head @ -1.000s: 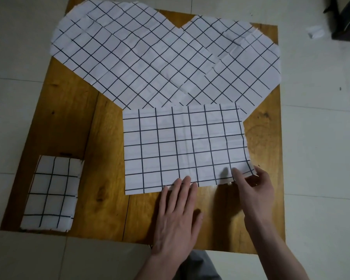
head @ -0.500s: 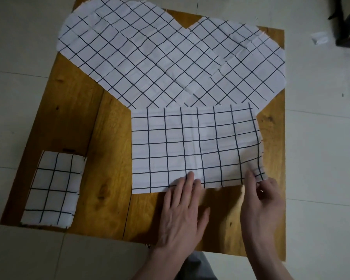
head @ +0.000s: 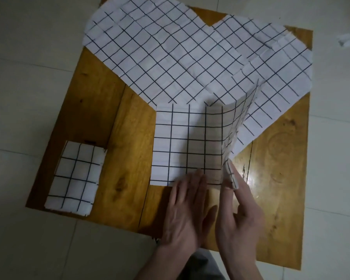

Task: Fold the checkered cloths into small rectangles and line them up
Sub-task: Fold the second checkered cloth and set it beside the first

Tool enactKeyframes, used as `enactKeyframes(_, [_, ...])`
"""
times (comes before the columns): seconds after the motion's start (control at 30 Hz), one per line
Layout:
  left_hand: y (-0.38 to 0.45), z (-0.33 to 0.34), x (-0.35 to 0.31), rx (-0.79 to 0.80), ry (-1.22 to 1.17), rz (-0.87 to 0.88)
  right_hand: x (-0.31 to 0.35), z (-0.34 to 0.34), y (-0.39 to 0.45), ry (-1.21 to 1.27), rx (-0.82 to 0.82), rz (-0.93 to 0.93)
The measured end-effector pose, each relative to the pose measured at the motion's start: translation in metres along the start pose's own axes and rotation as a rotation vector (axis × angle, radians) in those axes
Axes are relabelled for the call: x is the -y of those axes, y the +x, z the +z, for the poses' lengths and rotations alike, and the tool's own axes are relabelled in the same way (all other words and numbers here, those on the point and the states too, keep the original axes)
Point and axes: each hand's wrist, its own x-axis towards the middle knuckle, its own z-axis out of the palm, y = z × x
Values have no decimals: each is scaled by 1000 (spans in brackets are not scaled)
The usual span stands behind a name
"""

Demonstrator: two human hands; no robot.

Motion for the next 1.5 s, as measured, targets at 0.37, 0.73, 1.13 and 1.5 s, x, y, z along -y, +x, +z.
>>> enactKeyframes(0.37, [-26,-16,78,-118,-104,-291,-20,49,-9,-186,245,-165])
enactKeyframes(0.73, [-30,-9,83,-183,-250,-305,-50,91,-10,-458,371,-271])
enactKeyframes(1.13, [-31,-5,86,-331,-204,-199,-61,95,-16,-762,537,-362])
enactKeyframes(1.5, [-35,-7,95,-198,-42,-292,-54,76,-3,-630,652,-400])
